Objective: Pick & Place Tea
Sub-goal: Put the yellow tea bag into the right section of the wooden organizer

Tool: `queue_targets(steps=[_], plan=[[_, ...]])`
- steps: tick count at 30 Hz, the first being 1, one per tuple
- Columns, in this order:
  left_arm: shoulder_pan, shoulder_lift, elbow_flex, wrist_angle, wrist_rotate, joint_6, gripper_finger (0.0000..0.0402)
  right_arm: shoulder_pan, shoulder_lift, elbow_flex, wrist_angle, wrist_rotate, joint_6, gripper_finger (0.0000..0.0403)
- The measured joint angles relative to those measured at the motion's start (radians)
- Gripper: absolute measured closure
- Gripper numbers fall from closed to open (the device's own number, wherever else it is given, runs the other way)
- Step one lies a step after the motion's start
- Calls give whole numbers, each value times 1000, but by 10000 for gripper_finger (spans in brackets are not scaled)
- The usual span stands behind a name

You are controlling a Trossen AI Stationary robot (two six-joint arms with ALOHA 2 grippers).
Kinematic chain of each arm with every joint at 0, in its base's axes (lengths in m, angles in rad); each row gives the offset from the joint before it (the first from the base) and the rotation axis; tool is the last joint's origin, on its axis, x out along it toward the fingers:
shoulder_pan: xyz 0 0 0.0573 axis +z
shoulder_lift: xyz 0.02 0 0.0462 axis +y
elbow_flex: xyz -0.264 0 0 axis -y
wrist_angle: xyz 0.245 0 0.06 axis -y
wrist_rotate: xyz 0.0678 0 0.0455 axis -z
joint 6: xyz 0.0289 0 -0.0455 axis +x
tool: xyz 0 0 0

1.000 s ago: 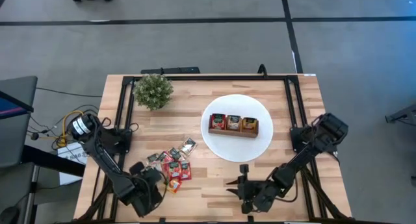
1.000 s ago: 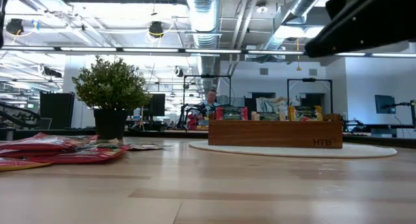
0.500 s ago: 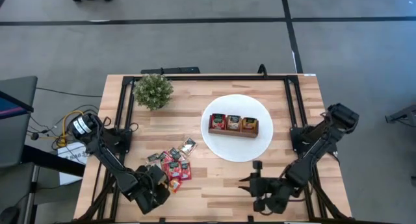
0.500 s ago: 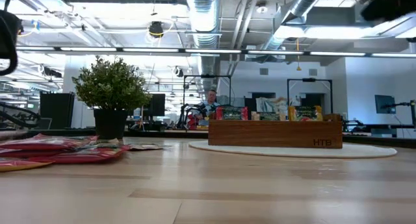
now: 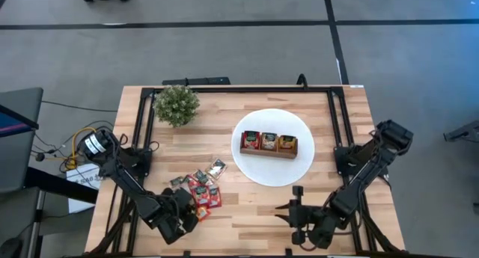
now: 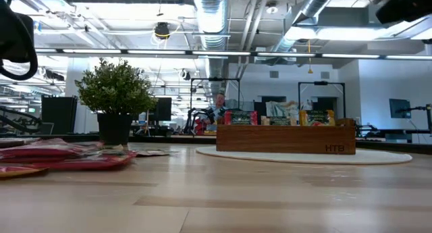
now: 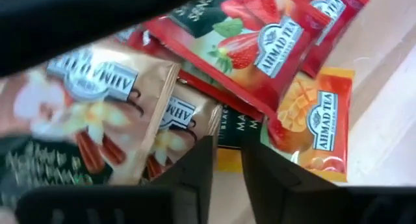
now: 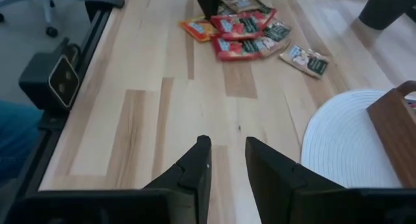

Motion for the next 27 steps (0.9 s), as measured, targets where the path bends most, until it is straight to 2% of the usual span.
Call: queue_targets(steps=[6, 18, 23, 27], plan=[[0, -13, 2, -28, -2, 33, 395, -5, 1, 0, -1, -3, 0, 316], [-5, -114, 120, -340, -32, 55, 401, -5, 1, 0, 0, -3, 0, 316], [-8, -124, 121, -367, -53, 57, 401, -5, 1, 0, -1, -4, -1, 316], [-21, -124, 134, -367, -73, 114, 401, -5, 1, 0, 1, -6, 0, 316]])
